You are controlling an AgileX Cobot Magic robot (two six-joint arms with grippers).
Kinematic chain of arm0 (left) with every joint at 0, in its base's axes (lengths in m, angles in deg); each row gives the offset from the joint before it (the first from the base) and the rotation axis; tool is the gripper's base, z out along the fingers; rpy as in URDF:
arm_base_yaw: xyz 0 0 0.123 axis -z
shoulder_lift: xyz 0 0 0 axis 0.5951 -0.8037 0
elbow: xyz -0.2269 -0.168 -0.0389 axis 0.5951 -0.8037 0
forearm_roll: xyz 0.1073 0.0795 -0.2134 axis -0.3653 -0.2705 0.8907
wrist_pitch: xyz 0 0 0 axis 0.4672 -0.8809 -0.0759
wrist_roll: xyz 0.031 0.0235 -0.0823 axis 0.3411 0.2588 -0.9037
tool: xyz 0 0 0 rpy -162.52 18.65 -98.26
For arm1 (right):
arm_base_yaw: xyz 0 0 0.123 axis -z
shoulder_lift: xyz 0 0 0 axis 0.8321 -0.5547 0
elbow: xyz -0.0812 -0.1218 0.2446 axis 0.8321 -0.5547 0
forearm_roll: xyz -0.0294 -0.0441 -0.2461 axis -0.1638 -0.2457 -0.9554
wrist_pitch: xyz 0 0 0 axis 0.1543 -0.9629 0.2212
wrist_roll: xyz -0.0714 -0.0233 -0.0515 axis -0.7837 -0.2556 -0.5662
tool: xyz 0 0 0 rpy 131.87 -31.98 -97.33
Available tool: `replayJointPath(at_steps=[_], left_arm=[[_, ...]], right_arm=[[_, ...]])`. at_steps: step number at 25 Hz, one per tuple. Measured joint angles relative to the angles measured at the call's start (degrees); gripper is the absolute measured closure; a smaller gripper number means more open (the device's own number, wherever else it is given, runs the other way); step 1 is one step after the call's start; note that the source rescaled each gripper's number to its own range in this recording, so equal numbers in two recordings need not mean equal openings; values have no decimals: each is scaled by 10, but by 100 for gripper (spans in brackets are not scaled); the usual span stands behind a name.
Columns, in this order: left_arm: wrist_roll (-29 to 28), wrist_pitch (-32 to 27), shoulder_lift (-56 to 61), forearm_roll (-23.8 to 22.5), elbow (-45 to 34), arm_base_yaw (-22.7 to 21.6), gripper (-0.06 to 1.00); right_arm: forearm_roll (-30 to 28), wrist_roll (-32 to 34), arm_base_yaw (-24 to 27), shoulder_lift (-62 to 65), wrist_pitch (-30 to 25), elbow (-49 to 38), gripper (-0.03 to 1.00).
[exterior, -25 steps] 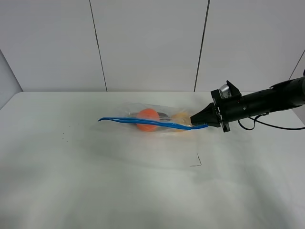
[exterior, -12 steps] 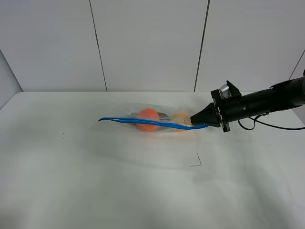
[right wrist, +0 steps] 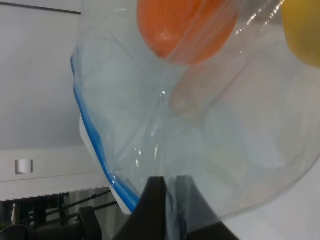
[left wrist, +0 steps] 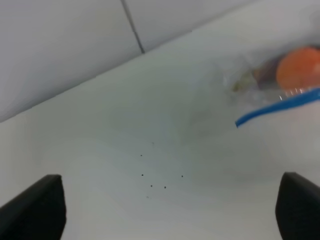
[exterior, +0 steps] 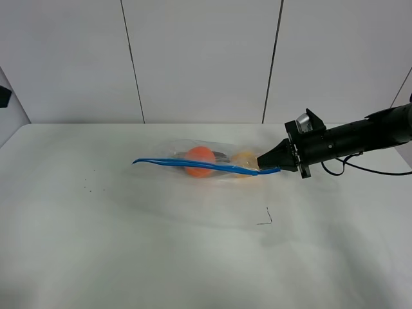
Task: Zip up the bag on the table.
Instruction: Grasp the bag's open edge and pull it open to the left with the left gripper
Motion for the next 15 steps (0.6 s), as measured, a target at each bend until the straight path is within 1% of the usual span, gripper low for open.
replayJointPath(at_steps=[1,3,4,7,8,11,14,15], left_arm=[[-5,0,-9,-27,1,20,1],[-39,1,-23,-100,1,67,1],[-63,1,-30,-135,1,90,1],[-145,-3,-47,-261,1,184,1],[-170,-8,-55,-296,1,225,1],[-267,-43,-87,-426,-2,352,1],[-366,-78,-140,-581,-29,481,1],[-403,-83,-164,-618,-42,511,1]], right_arm=[[0,0,0,0,0,0,97],[0,0,0,0,0,0,97],[0,0,0,0,0,0,97],[0,0,0,0,0,0,97],[0,0,0,0,0,0,97],[0,0,0,0,0,0,97],[0,0,0,0,0,0,97],[0,1,0,0,0,0,97]])
